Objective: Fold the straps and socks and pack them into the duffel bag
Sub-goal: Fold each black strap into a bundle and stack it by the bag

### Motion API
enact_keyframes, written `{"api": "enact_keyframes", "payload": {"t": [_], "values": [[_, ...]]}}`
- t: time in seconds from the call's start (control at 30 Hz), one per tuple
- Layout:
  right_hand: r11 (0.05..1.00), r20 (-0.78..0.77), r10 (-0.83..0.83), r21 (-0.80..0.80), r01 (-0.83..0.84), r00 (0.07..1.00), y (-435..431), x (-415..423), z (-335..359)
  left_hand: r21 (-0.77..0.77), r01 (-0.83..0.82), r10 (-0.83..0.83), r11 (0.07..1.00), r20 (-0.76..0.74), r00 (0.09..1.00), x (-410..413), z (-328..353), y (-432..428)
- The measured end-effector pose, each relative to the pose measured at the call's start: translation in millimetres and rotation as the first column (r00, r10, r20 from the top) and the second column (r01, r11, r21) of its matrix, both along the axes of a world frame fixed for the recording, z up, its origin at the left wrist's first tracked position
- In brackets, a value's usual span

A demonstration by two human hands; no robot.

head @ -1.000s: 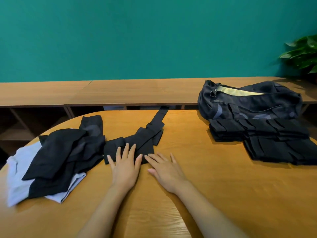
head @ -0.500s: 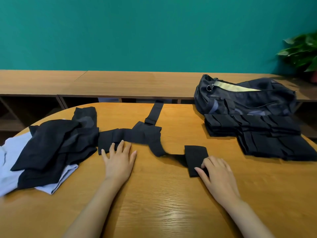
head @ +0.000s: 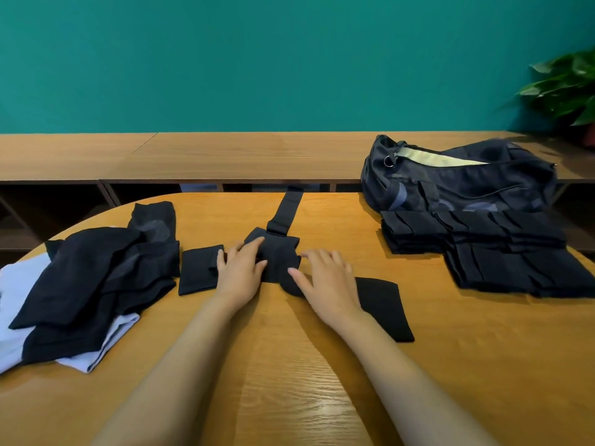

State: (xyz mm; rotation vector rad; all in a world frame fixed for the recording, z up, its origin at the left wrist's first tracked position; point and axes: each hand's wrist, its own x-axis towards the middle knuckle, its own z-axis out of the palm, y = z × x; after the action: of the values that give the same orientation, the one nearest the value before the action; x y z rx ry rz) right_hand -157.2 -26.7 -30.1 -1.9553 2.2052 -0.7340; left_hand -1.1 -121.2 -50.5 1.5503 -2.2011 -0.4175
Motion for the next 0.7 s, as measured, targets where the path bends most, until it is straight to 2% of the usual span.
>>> {"api": "enact_keyframes", "payload": {"t": [0.1, 0.23, 0.3, 0.43, 0.57, 0.7], "values": [[0.994, 0.046, -0.06, 0.099, 0.055, 0.997, -37, 6, 0, 0.066, 0.105, -0.111, 0.992, 0.105, 0.988, -1, 0, -10], [0.971, 0.26, -0.12, 0.232, 0.058, 0.958, -60, 1, 2, 0.008, 0.168, -0.167, 0.986, 0.115, 0.979, -4, -1, -9], [0.985, 0.311, -0.09, 0.17, 0.038, 0.946, -62, -1, 0, 0.012, 0.174, -0.174, 0.985, 0.077, 0.982, -4, -1, -11], [1.0, 0.495, -0.016, 0.007, 0.015, 0.869, -52, -9, 2, 0.141, 0.227, -0.223, 0.964, -0.043, 0.974, -4, 4, -17], [0.996, 0.608, 0.017, -0.084, 0.042, 0.794, -42, -18, 14, 0.185, 0.327, -0.323, 0.927, -0.052, 0.945, -9, 12, -18], [0.989, 0.648, 0.047, -0.137, 0.056, 0.76, -29, -23, 23, 0.209, 0.355, -0.354, 0.911, -0.044, 0.934, -15, 21, -15]]}}
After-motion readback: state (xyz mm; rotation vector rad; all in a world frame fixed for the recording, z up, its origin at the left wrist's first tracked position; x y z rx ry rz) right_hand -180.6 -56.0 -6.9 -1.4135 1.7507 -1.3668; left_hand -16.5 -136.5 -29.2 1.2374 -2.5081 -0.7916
